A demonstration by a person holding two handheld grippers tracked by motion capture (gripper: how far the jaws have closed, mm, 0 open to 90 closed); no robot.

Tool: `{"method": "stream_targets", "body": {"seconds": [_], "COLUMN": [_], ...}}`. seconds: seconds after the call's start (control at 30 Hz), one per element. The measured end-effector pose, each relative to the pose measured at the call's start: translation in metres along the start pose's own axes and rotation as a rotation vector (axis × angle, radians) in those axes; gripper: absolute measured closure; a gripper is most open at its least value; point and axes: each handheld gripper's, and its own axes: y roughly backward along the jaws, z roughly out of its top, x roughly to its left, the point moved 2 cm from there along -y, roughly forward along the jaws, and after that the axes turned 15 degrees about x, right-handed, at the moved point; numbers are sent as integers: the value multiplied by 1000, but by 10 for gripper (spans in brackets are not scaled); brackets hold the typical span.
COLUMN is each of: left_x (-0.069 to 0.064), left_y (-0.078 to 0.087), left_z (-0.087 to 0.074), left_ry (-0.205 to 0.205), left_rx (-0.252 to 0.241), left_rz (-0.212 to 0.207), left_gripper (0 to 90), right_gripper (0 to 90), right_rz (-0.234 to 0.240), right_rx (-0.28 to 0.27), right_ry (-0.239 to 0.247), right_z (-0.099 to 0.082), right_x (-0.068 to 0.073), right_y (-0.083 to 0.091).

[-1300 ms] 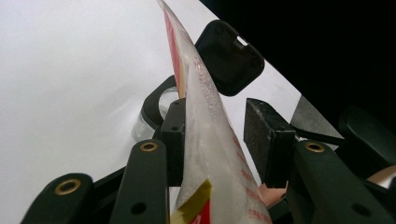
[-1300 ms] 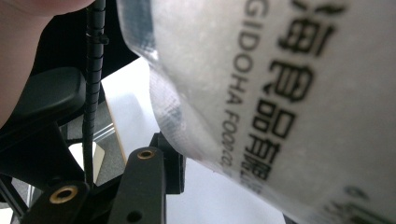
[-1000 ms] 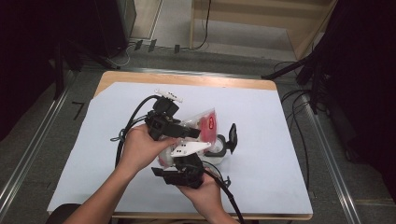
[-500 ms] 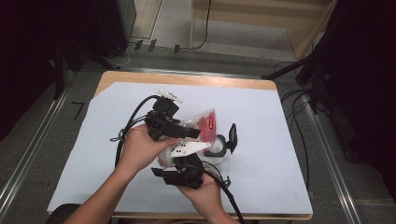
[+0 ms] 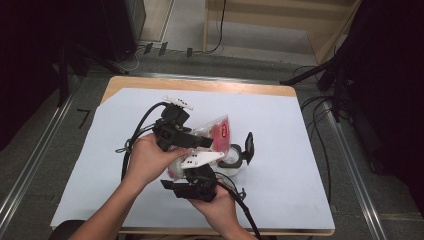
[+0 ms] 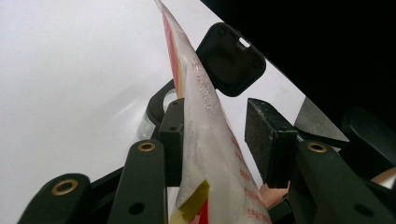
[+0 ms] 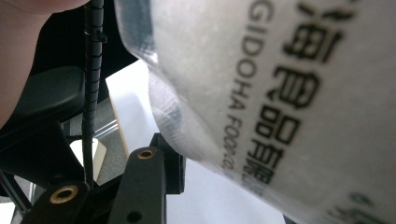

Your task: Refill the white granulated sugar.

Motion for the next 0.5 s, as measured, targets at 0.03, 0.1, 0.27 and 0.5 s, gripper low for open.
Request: {"method": "stream_targets", "body": {"seconds": [0.03,0.1,0.27,0.5], "left_x": [0,0,2,3], "left_y": [0,1,2,3], "left_z": [0,-1,-4,-6], "left_ry": [-1,1,10,17], "left_rx": [0,-3,-10,-11], "left_rz": [0,5,8,18], "left_gripper": [614,614,614,614], "right_gripper": [631,632,632,632], "right_rz": [4,4,15,22], "right_rx": [2,2,5,7], "right_ry": [0,3,11,25], "right_z": [0,1,2,3], "right_x": [0,0,1,0], "right_y": [0,0,-3,-6]}}
